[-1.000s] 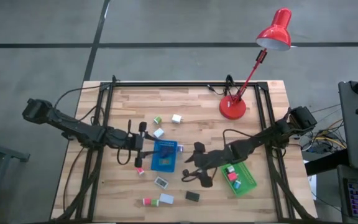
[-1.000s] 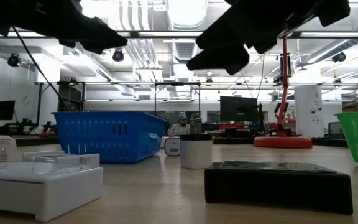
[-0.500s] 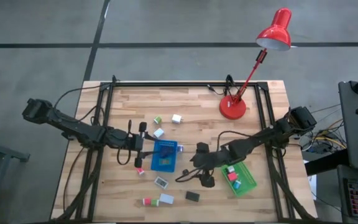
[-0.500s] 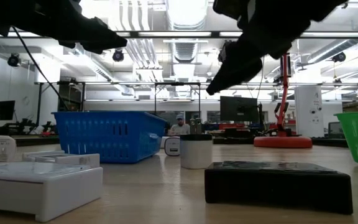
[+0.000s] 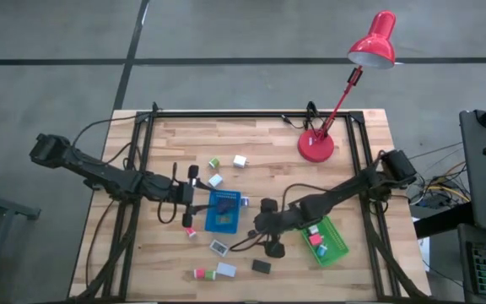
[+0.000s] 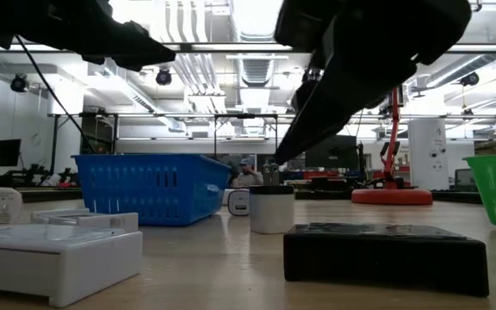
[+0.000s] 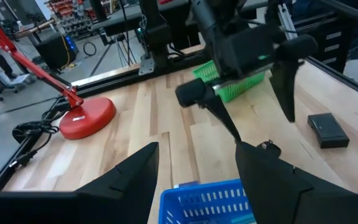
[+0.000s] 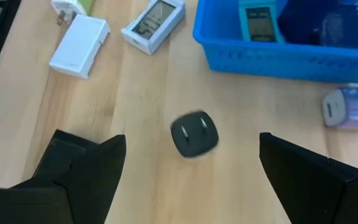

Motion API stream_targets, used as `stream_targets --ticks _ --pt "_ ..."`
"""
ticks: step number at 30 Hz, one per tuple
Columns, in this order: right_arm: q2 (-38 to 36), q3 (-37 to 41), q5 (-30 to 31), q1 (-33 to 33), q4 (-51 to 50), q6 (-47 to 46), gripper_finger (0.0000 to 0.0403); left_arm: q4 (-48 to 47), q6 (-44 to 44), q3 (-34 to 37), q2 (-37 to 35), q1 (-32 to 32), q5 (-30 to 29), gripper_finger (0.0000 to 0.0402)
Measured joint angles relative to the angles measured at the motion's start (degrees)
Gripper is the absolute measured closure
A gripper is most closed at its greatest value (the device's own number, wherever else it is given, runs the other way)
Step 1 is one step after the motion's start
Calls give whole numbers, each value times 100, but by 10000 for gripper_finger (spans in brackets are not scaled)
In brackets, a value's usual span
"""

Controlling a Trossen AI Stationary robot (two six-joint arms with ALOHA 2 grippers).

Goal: Pick & Place Office items
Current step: Put the white black charger adapter into the green bin

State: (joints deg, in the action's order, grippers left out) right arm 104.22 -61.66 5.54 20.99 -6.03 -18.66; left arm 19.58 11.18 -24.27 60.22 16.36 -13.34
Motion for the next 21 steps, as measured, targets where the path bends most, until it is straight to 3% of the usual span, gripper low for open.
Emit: stream_targets --ticks 21 --pt "949 -691 -170 13 -436 342 65 -358 -28 19 -279 0 -15 181"
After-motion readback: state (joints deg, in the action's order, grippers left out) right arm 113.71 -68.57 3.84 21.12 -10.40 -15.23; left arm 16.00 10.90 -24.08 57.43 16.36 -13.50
